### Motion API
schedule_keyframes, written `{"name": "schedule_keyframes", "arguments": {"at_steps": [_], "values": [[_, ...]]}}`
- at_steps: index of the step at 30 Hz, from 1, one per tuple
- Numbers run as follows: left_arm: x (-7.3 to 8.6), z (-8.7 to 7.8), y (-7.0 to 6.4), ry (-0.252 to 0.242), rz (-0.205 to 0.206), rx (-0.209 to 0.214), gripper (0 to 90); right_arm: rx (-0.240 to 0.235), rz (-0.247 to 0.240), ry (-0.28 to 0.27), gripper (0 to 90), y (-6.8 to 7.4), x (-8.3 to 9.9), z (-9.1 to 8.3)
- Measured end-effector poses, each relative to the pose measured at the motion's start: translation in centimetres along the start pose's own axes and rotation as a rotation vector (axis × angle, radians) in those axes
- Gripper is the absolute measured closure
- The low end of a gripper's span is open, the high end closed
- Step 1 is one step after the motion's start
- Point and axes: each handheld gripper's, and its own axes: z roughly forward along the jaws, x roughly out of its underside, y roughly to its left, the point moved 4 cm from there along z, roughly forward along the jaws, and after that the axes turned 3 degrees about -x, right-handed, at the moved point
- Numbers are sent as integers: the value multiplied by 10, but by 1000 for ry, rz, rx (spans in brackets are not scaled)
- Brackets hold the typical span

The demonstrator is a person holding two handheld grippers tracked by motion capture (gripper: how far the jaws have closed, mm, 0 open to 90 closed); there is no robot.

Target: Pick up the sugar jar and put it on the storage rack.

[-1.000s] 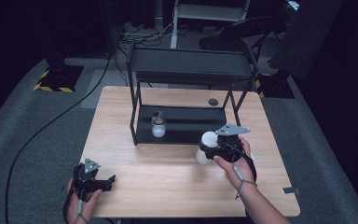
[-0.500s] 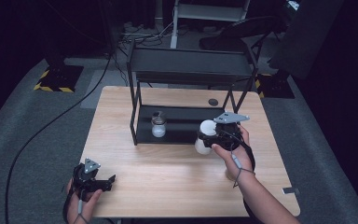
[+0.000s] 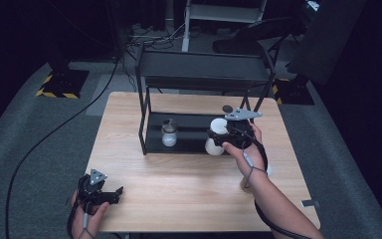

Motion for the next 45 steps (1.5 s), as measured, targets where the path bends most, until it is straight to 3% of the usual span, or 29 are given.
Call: {"name": "schedule_keyframes", "arguments": {"at_steps": [22, 36, 45], "values": [[0, 0, 0, 0, -1, 0, 7, -2, 4, -4, 334, -13, -11, 54], [0, 0, 0, 1, -2, 0, 4, 4, 28, 45, 334, -17, -10, 95], [-1, 1, 0, 2, -3, -1, 2, 3, 30, 62, 334, -13, -10, 111]]}}
